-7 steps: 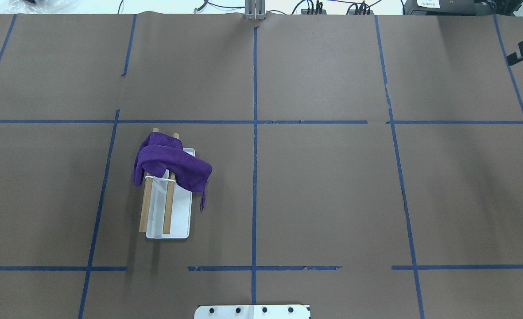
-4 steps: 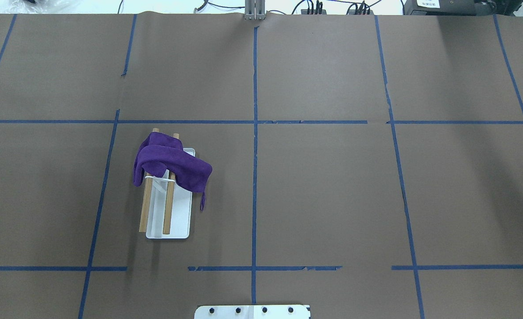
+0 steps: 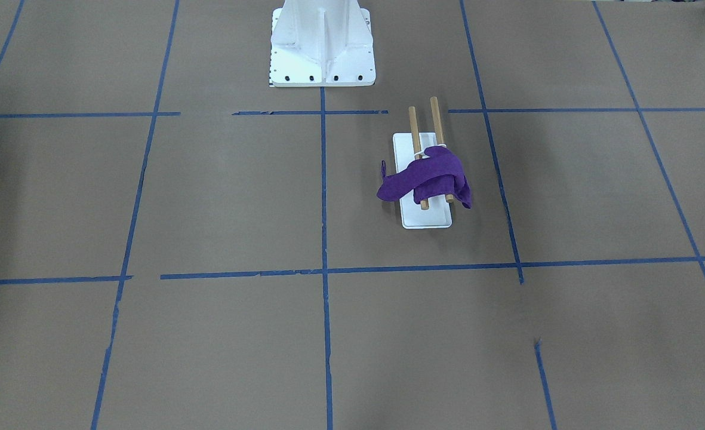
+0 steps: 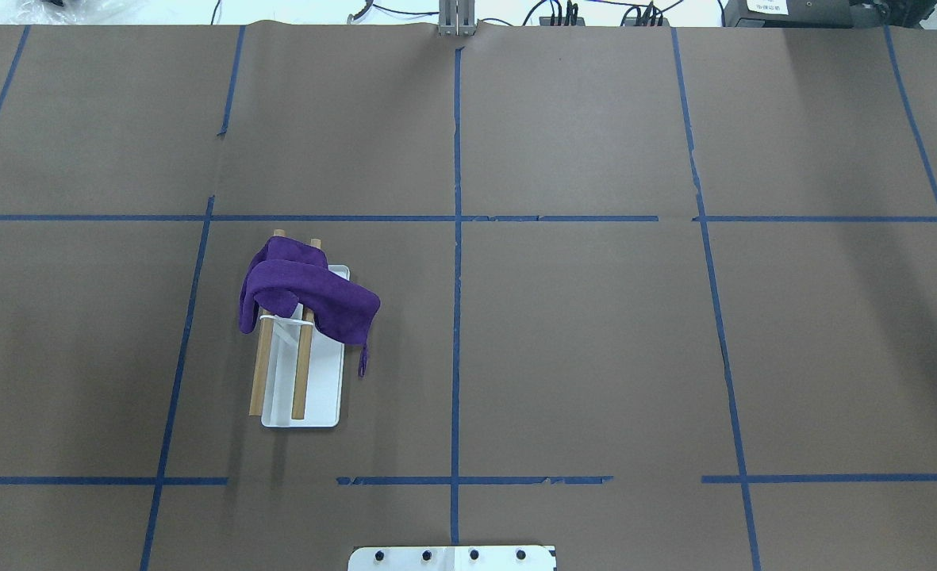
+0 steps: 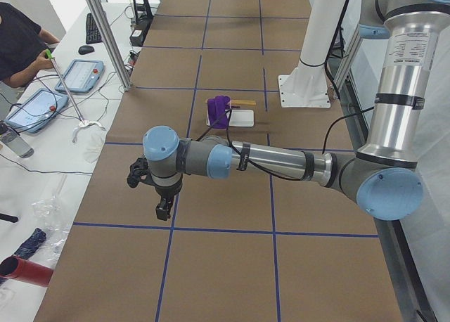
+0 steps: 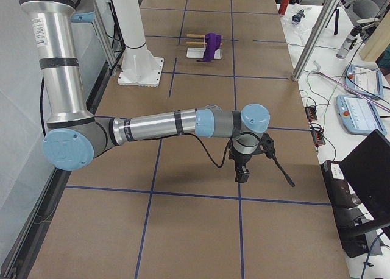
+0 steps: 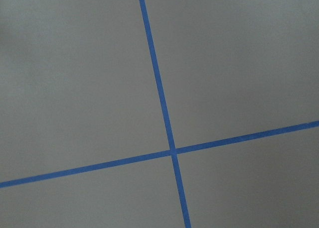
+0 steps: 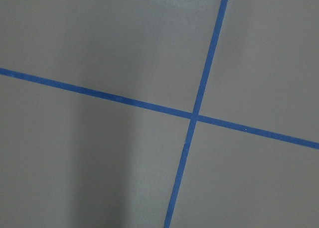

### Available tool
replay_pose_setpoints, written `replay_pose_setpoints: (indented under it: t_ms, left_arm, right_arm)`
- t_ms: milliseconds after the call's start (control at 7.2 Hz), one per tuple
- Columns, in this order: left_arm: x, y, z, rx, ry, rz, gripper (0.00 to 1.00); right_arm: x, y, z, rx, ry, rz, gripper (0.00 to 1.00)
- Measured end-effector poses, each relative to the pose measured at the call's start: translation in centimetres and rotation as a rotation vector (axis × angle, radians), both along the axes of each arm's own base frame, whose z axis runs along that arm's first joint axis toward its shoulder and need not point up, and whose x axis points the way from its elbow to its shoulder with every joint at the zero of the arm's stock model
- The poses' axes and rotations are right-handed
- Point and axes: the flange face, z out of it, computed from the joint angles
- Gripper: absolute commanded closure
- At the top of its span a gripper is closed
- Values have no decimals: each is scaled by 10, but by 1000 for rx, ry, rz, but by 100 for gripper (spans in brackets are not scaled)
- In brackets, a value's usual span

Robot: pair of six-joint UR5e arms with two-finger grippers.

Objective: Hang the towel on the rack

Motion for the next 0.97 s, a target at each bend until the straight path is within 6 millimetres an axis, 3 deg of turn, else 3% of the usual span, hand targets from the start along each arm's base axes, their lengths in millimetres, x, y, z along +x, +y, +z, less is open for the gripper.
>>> replay_pose_setpoints:
  t_ms: [278,972]
  left_arm:
    - [0,21,21,-37,5,4,0]
    - [1,25,23,-46,7,0,0]
  right_arm:
    - [-8,11,15,-15,9,-15,0]
    - [-15,18,24,-20,7,-32,0]
